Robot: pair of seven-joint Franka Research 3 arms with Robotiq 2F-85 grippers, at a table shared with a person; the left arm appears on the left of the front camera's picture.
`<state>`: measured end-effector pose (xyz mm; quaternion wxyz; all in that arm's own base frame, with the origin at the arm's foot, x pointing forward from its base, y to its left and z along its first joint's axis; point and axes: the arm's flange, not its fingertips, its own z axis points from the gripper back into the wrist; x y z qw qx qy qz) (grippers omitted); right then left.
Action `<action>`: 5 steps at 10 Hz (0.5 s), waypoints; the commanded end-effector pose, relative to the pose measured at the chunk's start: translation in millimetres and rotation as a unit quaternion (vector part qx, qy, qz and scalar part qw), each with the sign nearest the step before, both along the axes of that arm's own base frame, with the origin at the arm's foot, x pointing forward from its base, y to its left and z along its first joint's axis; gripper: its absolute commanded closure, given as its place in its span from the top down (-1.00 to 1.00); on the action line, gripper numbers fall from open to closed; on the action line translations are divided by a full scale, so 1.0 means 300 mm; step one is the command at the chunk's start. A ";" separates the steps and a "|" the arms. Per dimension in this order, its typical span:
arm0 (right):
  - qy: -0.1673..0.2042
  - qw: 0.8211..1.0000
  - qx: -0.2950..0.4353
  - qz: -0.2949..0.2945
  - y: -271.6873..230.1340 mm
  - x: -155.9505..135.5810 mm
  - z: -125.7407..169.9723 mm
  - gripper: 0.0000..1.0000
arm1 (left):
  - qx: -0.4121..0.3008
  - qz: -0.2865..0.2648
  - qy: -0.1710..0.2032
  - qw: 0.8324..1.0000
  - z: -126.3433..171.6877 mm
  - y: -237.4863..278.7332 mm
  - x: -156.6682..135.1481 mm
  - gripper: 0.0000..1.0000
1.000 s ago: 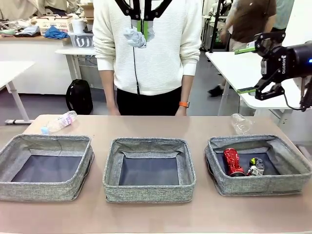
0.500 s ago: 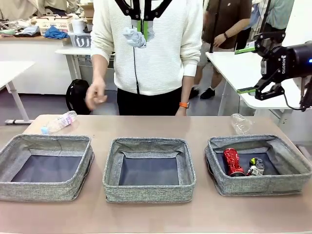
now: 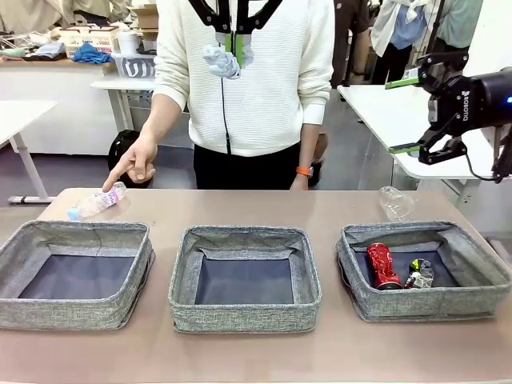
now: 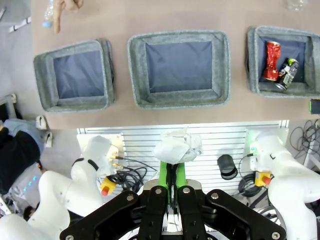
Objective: Sort the waste into the appropriate baskets.
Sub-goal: Place the picked waste into the Fabric basket indicated by the person.
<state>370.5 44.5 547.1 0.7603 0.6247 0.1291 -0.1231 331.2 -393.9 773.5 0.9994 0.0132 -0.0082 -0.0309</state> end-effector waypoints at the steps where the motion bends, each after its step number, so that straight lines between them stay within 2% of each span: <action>1: 0.007 1.000 -0.004 -0.001 0.000 -0.001 0.010 1.00 | 0.001 0.002 -0.005 1.000 0.001 0.003 -0.008 -0.91; 5: 0.007 1.000 -0.004 -0.001 0.000 -0.001 0.010 1.00 | 0.000 0.000 0.000 1.000 0.000 0.000 0.000 -0.91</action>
